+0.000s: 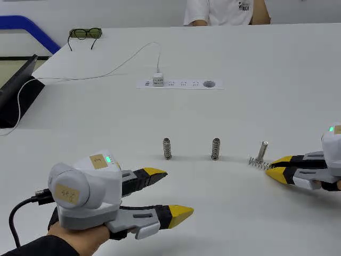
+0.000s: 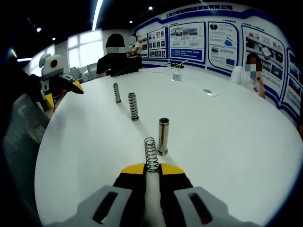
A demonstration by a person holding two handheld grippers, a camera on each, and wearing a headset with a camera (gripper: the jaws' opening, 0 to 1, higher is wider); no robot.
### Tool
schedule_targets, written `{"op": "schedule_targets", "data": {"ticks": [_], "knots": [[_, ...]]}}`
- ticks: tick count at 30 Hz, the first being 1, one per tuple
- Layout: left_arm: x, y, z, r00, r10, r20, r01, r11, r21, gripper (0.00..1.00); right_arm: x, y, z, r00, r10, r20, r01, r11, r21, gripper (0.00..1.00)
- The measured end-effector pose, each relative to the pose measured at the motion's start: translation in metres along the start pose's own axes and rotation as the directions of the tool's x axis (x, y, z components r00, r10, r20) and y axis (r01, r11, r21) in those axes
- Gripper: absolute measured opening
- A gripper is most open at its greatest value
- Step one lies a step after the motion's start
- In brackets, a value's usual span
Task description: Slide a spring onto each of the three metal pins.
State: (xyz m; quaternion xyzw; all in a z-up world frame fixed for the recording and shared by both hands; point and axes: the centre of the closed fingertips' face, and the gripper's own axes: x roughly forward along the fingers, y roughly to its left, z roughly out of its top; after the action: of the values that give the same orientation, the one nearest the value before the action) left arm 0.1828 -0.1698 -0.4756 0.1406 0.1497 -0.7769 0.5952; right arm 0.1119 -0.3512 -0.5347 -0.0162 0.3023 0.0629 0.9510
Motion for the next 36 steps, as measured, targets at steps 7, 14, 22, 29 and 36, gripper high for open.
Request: {"op": "schedule_targets", "data": {"ticks": [7, 14, 22, 29, 36], "knots": [[0.001, -0.001, -0.001, 0.9997, -0.018, -0.017, 0.019, 1.0, 0.024, 0.53, -0.004, 0.014, -0.001, 0.9994, 0.016, -0.029, -0.017, 0.999, -0.043, 0.11], [0.01, -0.004, 0.001, 0.9979, -0.052, -0.04, 0.055, 0.996, 0.069, 0.51, -0.011, 0.035, 0.008, 0.9977, 0.061, -0.031, -0.063, 0.994, -0.085, 0.11], [0.03, -0.011, 0.009, 0.9913, -0.112, -0.069, 0.12, 0.984, 0.132, 0.5, -0.017, 0.067, 0.028, 0.99, 0.139, -0.023, -0.141, 0.98, -0.137, 0.11], [0.039, -0.022, 0.016, 0.9841, -0.162, -0.073, 0.172, 0.971, 0.165, 0.48, -0.02, 0.096, 0.044, 0.9746, 0.222, -0.028, -0.223, 0.957, -0.187, 0.11], [0.043, -0.033, 0.016, 0.9761, -0.199, -0.087, 0.213, 0.957, 0.199, 0.44, -0.019, 0.116, 0.054, 0.9591, 0.281, -0.034, -0.281, 0.932, -0.229, 0.11]]}}
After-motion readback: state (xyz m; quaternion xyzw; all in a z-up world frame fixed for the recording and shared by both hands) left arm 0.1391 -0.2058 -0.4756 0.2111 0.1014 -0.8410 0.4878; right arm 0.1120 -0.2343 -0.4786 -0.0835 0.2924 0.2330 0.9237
